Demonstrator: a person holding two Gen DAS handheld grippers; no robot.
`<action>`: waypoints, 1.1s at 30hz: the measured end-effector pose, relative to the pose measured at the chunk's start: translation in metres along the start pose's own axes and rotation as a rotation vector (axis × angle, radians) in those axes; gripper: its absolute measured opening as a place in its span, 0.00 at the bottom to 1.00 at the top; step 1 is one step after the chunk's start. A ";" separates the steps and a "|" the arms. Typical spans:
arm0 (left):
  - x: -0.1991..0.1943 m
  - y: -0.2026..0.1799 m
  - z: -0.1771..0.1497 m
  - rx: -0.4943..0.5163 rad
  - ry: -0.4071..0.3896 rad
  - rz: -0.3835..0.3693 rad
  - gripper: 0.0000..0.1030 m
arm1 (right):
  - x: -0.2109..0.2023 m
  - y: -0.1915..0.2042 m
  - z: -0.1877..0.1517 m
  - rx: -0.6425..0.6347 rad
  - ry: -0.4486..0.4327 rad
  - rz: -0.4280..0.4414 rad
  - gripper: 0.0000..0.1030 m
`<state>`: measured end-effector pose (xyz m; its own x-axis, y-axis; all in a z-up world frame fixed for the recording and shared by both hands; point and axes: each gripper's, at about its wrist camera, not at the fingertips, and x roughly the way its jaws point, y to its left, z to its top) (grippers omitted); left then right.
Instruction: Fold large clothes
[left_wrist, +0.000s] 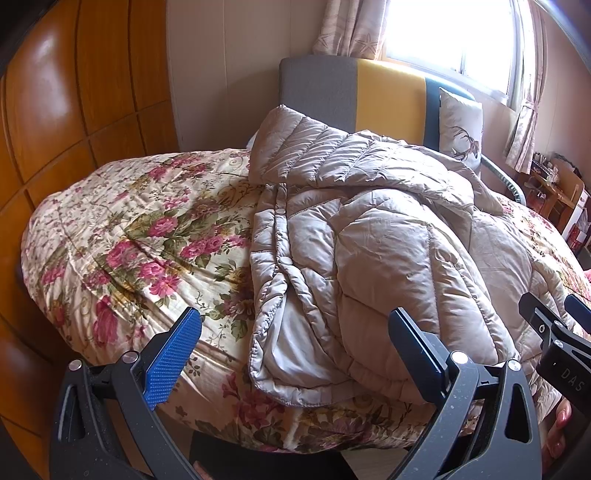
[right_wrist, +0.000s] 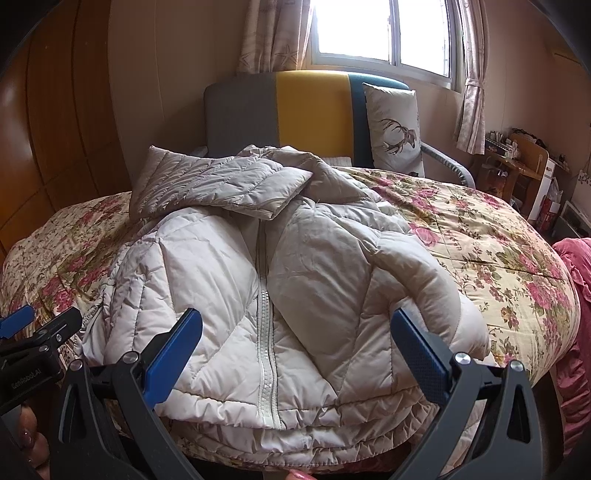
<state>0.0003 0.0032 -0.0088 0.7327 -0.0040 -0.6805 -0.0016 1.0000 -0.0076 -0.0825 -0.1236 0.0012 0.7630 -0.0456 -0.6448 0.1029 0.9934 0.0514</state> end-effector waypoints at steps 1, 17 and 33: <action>0.001 0.000 -0.001 -0.002 0.002 0.000 0.97 | 0.000 0.000 0.000 -0.001 0.002 -0.001 0.98; 0.002 0.000 -0.002 -0.005 0.012 -0.001 0.97 | 0.001 0.000 0.001 0.003 0.014 0.002 0.98; 0.006 0.002 0.000 -0.012 0.032 -0.001 0.97 | 0.002 -0.001 0.001 0.008 0.012 0.003 0.98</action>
<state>0.0048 0.0052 -0.0131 0.7103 -0.0052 -0.7039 -0.0091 0.9998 -0.0166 -0.0799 -0.1254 0.0006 0.7557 -0.0418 -0.6536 0.1063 0.9926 0.0595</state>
